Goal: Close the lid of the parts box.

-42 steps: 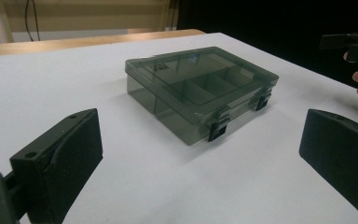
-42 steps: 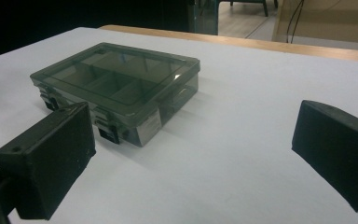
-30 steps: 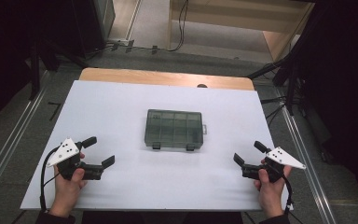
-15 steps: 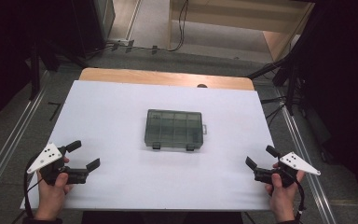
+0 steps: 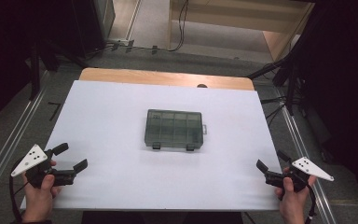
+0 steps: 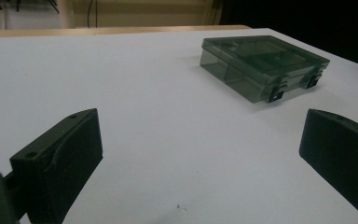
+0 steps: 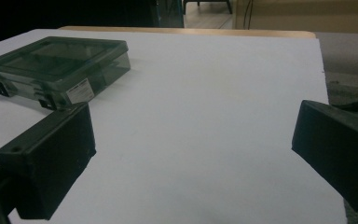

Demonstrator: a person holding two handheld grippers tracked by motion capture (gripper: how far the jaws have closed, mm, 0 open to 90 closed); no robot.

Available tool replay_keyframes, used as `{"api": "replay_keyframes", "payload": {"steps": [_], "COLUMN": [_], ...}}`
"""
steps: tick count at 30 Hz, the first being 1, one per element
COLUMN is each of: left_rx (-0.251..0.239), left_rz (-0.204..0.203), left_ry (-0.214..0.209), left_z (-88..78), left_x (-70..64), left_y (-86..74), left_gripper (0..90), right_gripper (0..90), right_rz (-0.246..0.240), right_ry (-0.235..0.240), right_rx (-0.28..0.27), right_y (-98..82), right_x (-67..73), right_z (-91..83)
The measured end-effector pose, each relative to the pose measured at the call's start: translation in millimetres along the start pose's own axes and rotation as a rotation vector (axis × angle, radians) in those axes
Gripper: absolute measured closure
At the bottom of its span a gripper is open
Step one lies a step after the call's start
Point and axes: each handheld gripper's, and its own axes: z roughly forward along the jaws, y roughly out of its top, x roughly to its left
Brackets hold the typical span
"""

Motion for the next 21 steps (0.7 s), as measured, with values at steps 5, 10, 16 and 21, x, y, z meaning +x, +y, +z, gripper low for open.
{"api": "replay_keyframes", "payload": {"steps": [5, 10, 16, 21], "left_rx": [-0.002, 0.002, 0.011, 0.031], "left_rz": [-0.009, -0.023, -0.033, -0.031], "left_ry": [0.02, 0.036, 0.035, 0.037], "left_z": [-5.4, -8.4, -7.4, -2.6], "left_x": [5.9, 10.8, 13.0, 13.1], "left_y": [-2.1, -4.2, -7.3, -11.1], "left_gripper": [0.0, 0.0, 0.0, 0.0], "right_gripper": [0.0, 0.0, 0.0, 0.0], "right_rz": [0.01, 0.017, 0.024, 0.055], "right_ry": [-0.012, -0.021, -0.022, -0.015], "right_rx": [0.004, 0.005, 0.012, 0.016], "right_y": [-3.0, -5.3, -7.2, -13.8], "right_x": [-5.2, -9.9, -11.8, -13.6], "right_z": [-4.3, -6.7, -7.1, -1.2]}}
